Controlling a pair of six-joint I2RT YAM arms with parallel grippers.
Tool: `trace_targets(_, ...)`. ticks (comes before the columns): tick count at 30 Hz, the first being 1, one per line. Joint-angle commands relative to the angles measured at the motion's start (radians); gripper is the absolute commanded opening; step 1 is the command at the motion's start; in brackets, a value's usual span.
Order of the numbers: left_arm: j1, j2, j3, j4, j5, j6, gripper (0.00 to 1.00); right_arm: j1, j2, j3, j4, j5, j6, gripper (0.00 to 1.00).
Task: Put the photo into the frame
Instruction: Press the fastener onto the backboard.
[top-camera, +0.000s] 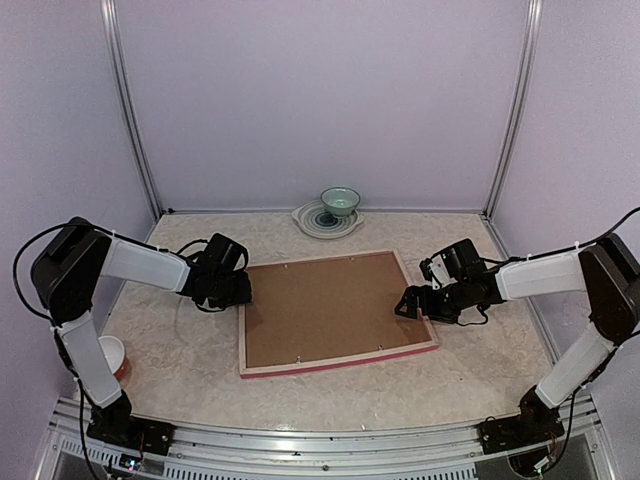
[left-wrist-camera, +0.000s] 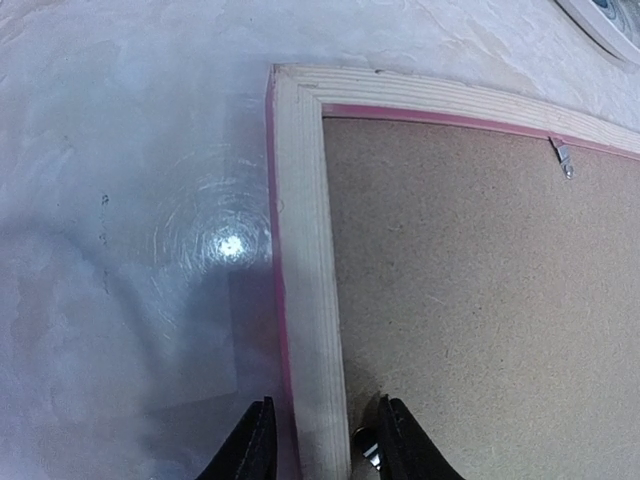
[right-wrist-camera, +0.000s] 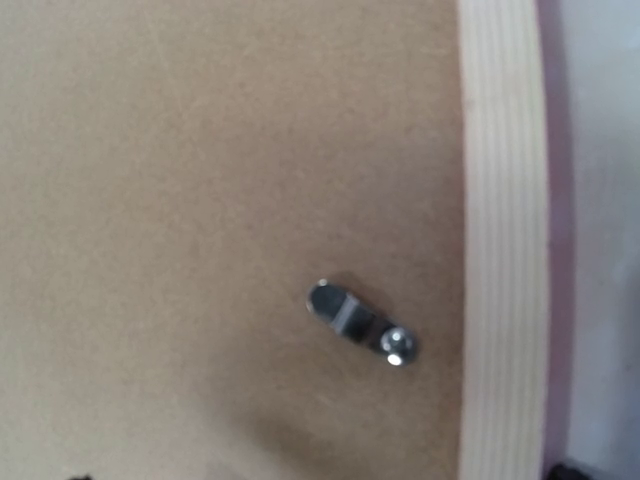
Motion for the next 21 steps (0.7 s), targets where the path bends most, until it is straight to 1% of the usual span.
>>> trace_targets(1,0.006,-0.009,-0.023,-0.095,0.002,0.016,0.35,0.01,0.022,-0.009,-0.008,-0.005,-0.005,0.99)
trace_targets(2,0.006,-0.009,-0.023,-0.096,0.001,0.017,0.35,0.01,0.022,-0.008,-0.009,-0.005,-0.007,0.98)
trace_targets(5,0.007,-0.011,-0.02,-0.103,-0.001,0.018,0.27,0.01,0.022,-0.006,-0.01,-0.005,-0.006,0.99)
trace_targets(7,0.007,-0.013,-0.019,-0.107,-0.003,0.02,0.27,0.01,0.02,-0.005,-0.012,-0.004,-0.007,0.99)
trace_targets(8,0.008,-0.014,-0.019,-0.107,-0.001,0.019,0.24,0.009,0.02,-0.004,-0.012,-0.003,-0.008,0.99)
trace_targets(10,0.008,-0.016,-0.018,-0.11,-0.002,0.02,0.23,0.009,0.02,-0.004,-0.014,-0.003,-0.009,0.99)
trace_targets(11,0.008,-0.018,-0.018,-0.11,-0.001,0.02,0.2,0.009,0.019,-0.004,-0.015,-0.003,-0.009,0.99)
trace_targets(13,0.01,-0.02,-0.018,-0.11,0.001,0.02,0.07,0.01,0.019,-0.003,-0.014,-0.004,-0.009,0.99)
trace_targets(14,0.01,-0.021,-0.018,-0.11,0.004,0.019,0.05,0.009,0.019,-0.002,-0.015,-0.003,-0.01,0.99)
trace_targets(21,0.017,-0.031,-0.024,-0.099,0.025,0.021,0.05,0.009,0.016,0.003,-0.022,0.0,-0.015,0.99)
